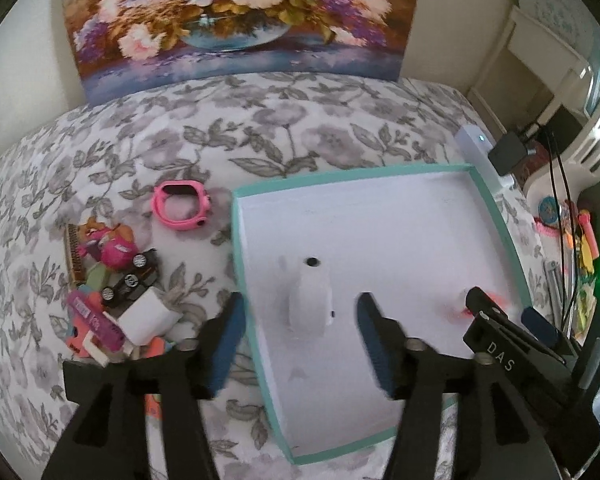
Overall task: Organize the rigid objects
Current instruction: 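Carry both objects into the teal-rimmed tray and open both grippers, then move the left gripper back to the pile and grasp the black charger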
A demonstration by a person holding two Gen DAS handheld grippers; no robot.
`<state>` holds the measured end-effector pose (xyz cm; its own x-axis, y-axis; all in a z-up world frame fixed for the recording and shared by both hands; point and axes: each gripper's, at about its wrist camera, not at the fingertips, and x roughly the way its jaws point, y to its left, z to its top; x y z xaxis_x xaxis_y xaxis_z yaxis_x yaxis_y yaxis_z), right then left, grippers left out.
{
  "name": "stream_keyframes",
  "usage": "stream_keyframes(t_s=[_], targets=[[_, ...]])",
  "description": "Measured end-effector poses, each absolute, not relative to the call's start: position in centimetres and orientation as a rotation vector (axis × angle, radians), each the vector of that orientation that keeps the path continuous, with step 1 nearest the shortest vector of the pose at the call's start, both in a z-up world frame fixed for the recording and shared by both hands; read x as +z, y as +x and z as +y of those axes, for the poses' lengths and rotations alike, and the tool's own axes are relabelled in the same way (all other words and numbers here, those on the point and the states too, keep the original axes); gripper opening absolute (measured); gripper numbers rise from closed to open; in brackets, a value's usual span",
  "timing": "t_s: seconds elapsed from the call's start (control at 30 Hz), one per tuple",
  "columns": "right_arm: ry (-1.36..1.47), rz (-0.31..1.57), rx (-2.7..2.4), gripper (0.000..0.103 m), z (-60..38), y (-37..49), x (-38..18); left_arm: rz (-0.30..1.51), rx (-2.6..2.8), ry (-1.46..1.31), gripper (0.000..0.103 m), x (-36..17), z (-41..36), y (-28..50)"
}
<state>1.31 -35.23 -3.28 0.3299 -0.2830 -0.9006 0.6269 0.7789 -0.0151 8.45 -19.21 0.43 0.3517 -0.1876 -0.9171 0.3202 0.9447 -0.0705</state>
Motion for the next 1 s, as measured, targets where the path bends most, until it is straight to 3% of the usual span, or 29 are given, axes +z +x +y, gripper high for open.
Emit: stream_keyframes(t_s=[0.13,0.23,0.3,0.37,0.4,1.0], targets=[[0.354,1.082,-0.606,0.093,-34.7,1.4,-3.1,1.174,-0.291,0.095,0.066,0.5,-17.2,8.9],[0.336,1.083,-0.605,0.094,-34.2,1.5,-2.9,1.186,-0.25,0.055,0.075,0.4,-15.0,9.3],[0.321,1.08,-0.599,0.103,-33.6,1.6,-2.6,1.189,-0.226,0.03,0.077,0.5,-13.6,9.4],[0.308,1.07,-0.583,0.103,-32.8,1.7,-2.2,1.181,-0.184,0.004,0.092,0.9,-11.6,9.7],[0.301,1.066,-0.571,0.103,-32.3,1.8,-1.9,1.174,-0.165,-0.006,0.094,1.0,-10.7,9.8],[0.257,1.04,-0.233,0.103,-19.6,4.1,1.2,1.123,0.127,-0.119,0.096,3.5,3.3,9.3]])
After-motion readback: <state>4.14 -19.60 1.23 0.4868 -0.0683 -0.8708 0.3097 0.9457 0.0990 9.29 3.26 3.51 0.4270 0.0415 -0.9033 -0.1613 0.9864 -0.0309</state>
